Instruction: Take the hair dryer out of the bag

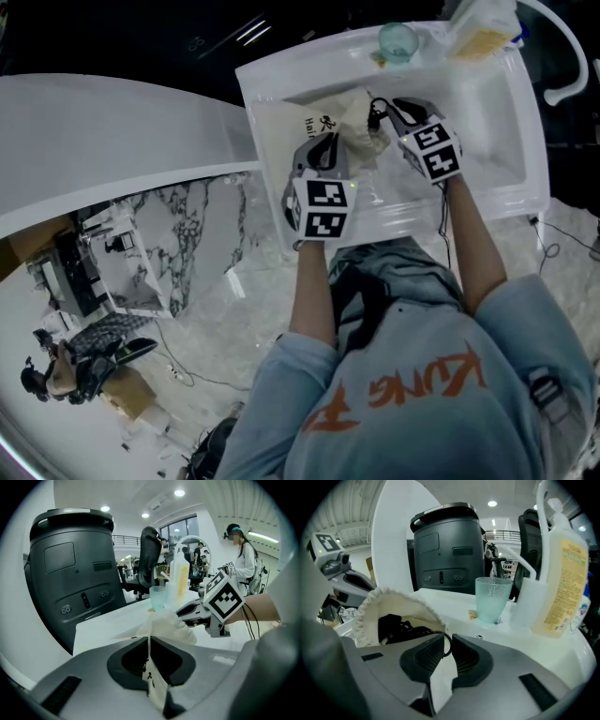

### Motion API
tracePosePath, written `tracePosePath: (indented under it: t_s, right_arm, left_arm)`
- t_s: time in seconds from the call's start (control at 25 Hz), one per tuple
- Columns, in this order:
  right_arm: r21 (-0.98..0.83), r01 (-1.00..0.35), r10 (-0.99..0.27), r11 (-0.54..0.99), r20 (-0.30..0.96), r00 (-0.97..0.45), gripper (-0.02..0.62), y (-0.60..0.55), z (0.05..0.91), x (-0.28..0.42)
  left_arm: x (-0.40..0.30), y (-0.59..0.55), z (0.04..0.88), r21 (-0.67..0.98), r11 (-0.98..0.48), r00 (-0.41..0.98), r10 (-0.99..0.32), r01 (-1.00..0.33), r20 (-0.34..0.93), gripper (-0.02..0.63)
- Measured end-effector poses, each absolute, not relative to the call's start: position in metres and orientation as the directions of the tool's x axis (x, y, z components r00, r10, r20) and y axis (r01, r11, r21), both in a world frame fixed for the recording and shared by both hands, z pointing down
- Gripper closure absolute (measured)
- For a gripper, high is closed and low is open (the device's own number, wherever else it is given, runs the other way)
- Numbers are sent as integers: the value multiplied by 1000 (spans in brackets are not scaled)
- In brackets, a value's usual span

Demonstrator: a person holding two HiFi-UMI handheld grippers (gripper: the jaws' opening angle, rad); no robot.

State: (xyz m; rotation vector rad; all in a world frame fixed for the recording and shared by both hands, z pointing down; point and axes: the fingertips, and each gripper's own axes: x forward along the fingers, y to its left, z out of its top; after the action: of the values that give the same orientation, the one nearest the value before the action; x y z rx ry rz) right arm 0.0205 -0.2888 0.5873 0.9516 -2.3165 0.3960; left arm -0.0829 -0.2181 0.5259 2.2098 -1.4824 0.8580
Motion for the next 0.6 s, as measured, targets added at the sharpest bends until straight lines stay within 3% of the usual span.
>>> tracePosePath:
  t_s: [0.6]
  right_arm:
    - [-41,-699,-464,714,720,-516,535,-304,634,7]
  left_arm:
    - [-77,-220,536,-76,-497,324,-667,-864,671,592]
